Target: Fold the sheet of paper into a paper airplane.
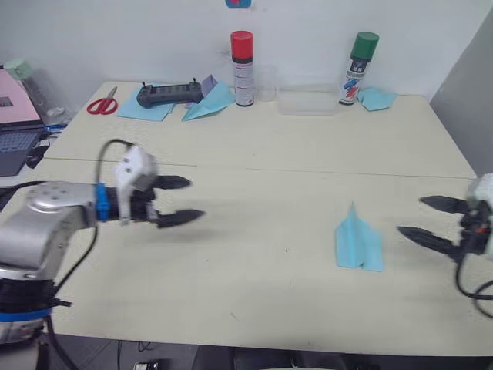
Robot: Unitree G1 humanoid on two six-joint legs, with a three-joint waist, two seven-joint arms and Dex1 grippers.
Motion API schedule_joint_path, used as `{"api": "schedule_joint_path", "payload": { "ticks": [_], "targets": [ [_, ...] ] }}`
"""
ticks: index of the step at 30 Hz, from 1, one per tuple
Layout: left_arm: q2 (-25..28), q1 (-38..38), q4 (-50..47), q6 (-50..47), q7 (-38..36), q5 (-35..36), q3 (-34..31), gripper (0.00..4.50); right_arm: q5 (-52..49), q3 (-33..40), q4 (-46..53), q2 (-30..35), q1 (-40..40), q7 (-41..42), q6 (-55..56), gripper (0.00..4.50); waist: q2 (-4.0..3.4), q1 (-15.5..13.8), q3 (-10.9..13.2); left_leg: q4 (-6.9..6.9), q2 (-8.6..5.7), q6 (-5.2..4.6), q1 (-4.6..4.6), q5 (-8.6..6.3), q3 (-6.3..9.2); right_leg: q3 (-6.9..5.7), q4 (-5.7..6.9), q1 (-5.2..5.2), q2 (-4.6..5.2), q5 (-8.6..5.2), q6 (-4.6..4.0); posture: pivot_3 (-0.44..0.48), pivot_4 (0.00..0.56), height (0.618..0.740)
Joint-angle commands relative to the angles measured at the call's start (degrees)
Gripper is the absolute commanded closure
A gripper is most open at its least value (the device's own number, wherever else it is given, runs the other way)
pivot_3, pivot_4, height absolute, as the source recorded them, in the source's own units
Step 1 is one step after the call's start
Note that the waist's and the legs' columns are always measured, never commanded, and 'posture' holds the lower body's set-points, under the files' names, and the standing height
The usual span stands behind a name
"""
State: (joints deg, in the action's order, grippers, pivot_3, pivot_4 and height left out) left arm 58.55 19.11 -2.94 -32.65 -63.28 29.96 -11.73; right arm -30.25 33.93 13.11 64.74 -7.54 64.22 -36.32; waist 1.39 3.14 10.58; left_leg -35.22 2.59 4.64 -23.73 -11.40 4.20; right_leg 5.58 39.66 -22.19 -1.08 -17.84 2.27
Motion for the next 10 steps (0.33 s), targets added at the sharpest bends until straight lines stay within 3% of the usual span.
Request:
{"api": "schedule_joint_path", "payload": {
  "ticks": [1, 4, 10],
  "targets": [
    [4.4, -3.1, 5.5, 6.9, -1.4, -4.1, -6.4, 0.00, 0.9, 2.9, -7.7, 4.1, 2.7, 5.7, 4.1, 0.02, -0.01, 0.1, 0.0, 0.01, -0.02, 0.00, 0.00, 0.00, -0.04, 0.02, -0.02, 0.00, 0.04, 0.00, 0.00, 0.000, 0.150, 0.740],
    [6.4, -3.4, 10.1, 10.5, -2.4, -5.9, -7.5, 0.00, 1.3, -0.4, -12.1, 6.0, 7.7, 7.2, 7.1, 0.02, -0.06, 0.3, 0.0, 0.03, -0.01, 0.00, 0.05, 0.00, -0.13, 0.05, -0.04, 0.00, 0.08, 0.01, 0.01, 0.000, 0.150, 0.740],
    [4.9, -0.5, 9.7, 10.6, -3.1, -4.7, -6.7, 0.00, 1.7, -6.9, -13.6, 5.2, 14.5, 8.3, 7.0, 0.02, -0.09, 0.2, 0.1, 0.00, -0.01, 0.01, 0.05, 0.00, -0.15, 0.07, -0.01, 0.00, 0.09, 0.04, 0.07, 0.000, 0.150, 0.740]
  ]
}}
